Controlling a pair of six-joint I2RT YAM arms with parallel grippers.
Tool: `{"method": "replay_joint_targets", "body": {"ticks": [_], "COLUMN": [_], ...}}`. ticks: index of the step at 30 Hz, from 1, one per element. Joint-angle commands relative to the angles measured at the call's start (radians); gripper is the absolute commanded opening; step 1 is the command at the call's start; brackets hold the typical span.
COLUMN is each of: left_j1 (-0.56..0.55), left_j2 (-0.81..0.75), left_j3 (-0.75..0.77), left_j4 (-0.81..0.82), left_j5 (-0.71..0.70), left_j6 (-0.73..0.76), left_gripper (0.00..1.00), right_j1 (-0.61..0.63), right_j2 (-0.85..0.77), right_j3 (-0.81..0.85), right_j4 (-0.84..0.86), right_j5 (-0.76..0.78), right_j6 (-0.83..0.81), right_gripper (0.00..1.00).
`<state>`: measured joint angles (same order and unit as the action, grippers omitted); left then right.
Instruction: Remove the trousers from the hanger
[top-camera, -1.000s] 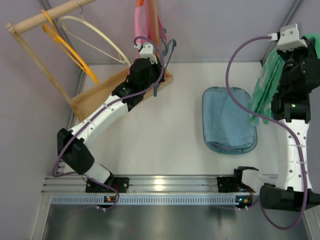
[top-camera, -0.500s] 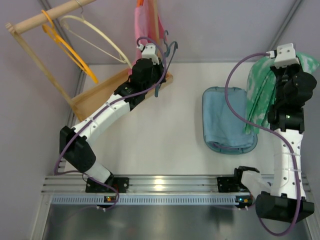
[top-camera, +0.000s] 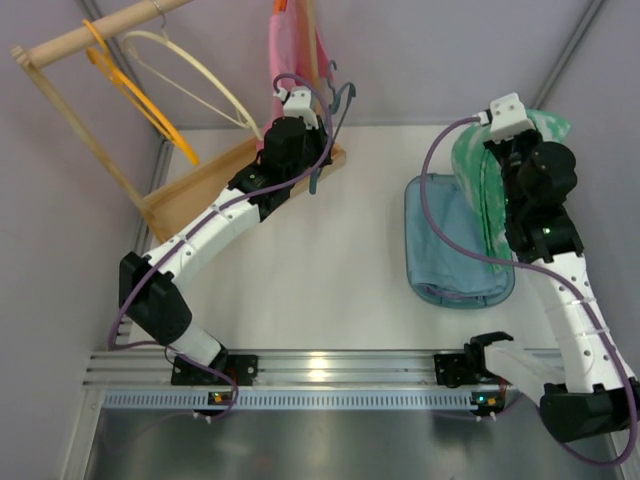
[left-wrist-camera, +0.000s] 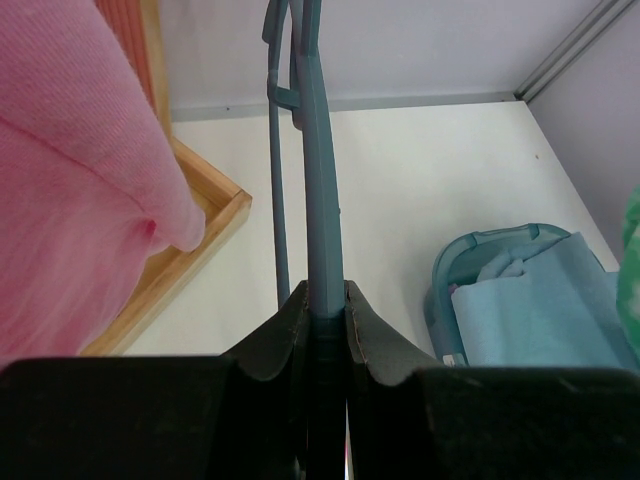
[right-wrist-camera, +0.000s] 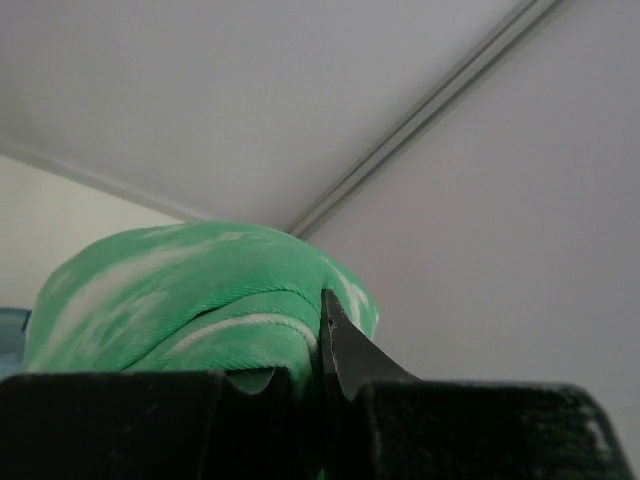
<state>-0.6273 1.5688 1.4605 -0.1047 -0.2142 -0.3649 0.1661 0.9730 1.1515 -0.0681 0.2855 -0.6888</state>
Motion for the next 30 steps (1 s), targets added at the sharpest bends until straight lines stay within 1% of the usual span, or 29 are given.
{"method": "replay_joint_targets", "body": {"ticks": [1,2,5,8,9,12,15,18,19,22,26,28,30], "left_j1": [0.001,0.001,0.001,0.0,0.001,0.0,0.001,0.0,0.001,0.001,0.0,0.001,0.001], "left_j2": [-0.016,-0.018,-0.024,-0.024,-0.026,-0.033,-0.036,-0.039,-0.039,-0.039,-0.039,-0.039,-0.039], "left_j3": [0.032,0.032,0.028,0.024,0.021,0.015,0.011,0.006,0.006,0.004,-0.002,-0.002,-0.002], "left_j4": [0.085,0.086,0.085,0.092,0.092,0.095,0.096,0.096,0.096,0.096,0.096,0.096,0.096], "left_j5": [-0.008,-0.01,-0.017,-0.013,-0.013,-0.014,-0.017,-0.01,-0.007,-0.005,-0.004,-0.002,-0.001], "left_j6": [0.011,0.012,0.018,0.018,0.018,0.02,0.021,0.015,0.014,0.014,0.014,0.014,0.015], "left_gripper": [0.0,0.0,0.0,0.0,0.0,0.0,0.0,0.0,0.0,0.0,0.0,0.0,0.0], "right_j1": [0.09,0.134,0.203,0.239,0.246,0.274,0.312,0.371,0.406,0.455,0.486,0.489,0.489], "right_j2": [-0.008,-0.025,-0.072,-0.099,-0.103,-0.099,-0.088,-0.068,-0.062,-0.063,-0.077,-0.066,-0.062], "right_j3": [0.027,0.019,-0.025,-0.053,-0.055,-0.049,-0.064,-0.085,-0.088,-0.099,-0.118,-0.104,-0.084], "right_j4": [0.012,-0.019,-0.056,-0.104,-0.146,-0.24,-0.31,-0.361,-0.399,-0.458,-0.504,-0.538,-0.62], "right_j5": [0.162,0.203,0.26,0.267,0.265,0.261,0.257,0.273,0.279,0.29,0.294,0.262,0.218], "right_j6": [-0.002,0.001,0.027,0.112,0.17,0.276,0.352,0.389,0.393,0.384,0.309,0.243,0.187], "right_gripper": [0.0,0.0,0.0,0.0,0.0,0.0,0.0,0.0,0.0,0.0,0.0,0.0,0.0]}}
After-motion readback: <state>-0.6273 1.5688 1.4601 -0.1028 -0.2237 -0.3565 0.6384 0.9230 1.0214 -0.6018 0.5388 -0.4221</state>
